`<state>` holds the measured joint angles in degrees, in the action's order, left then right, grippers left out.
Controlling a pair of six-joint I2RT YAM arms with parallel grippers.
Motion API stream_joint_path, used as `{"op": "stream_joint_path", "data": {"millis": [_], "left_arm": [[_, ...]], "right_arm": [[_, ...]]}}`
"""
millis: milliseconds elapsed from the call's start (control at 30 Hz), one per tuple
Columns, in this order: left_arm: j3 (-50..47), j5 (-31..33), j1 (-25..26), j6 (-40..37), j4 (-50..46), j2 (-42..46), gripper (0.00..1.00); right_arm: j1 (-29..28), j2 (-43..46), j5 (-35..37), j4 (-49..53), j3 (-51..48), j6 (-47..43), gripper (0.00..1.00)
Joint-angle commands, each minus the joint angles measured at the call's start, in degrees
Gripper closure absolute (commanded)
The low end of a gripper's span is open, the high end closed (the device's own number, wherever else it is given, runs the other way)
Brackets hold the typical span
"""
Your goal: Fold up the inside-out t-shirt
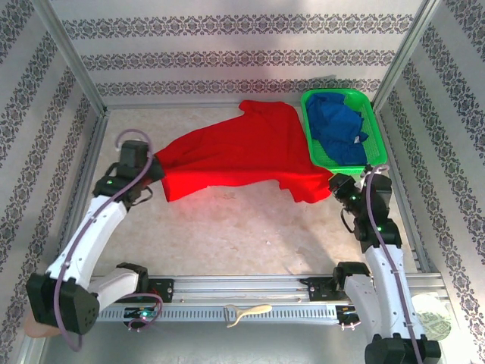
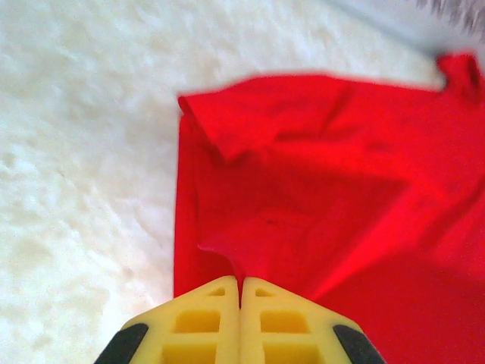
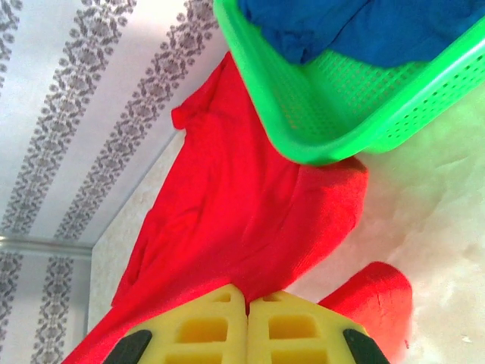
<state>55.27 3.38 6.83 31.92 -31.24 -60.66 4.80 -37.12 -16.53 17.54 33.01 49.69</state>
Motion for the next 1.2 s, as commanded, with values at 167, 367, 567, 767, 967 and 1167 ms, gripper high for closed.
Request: {"op": "stream_joint_path", "data": {"millis": [167,367,567,767,967,1167], "left_arm": [[-0.8,-20.8,-9.1,-3.6,10.3,-1.3,1.0],[-5.5,-25.7,-9.3,-2.2,13.8,-8.9,0.73],[-10.7,-24.1,-9.2,-0.2,16.0,-9.1,0.69],[-16.3,-9.5,5.5,-1.9,11.5,-1.7,0.6],[-16.5,5.4,19.0,-3.5,7.3,-6.5,0.54],[-11.5,13.3,22.1,-6.7,4.2,-18.5,0.49]], "right_arm": [[1.4,0.8,-0.3,-0.2,1.9,1.2,1.0],[1.2,0.1,-6.1,-2.4,0.9,0.7,1.0],[0.4,0.6,-6.4,-1.8,0.3,0.4,1.0],[-1.1,0.2,-5.1,-2.5,-0.7,0.6,1.0],[-2.0,0.0,-3.9,-2.8,-0.8,1.0,1.0],[-2.4,-0.3,-3.5,-2.8,-0.3,1.1,1.0]]}}
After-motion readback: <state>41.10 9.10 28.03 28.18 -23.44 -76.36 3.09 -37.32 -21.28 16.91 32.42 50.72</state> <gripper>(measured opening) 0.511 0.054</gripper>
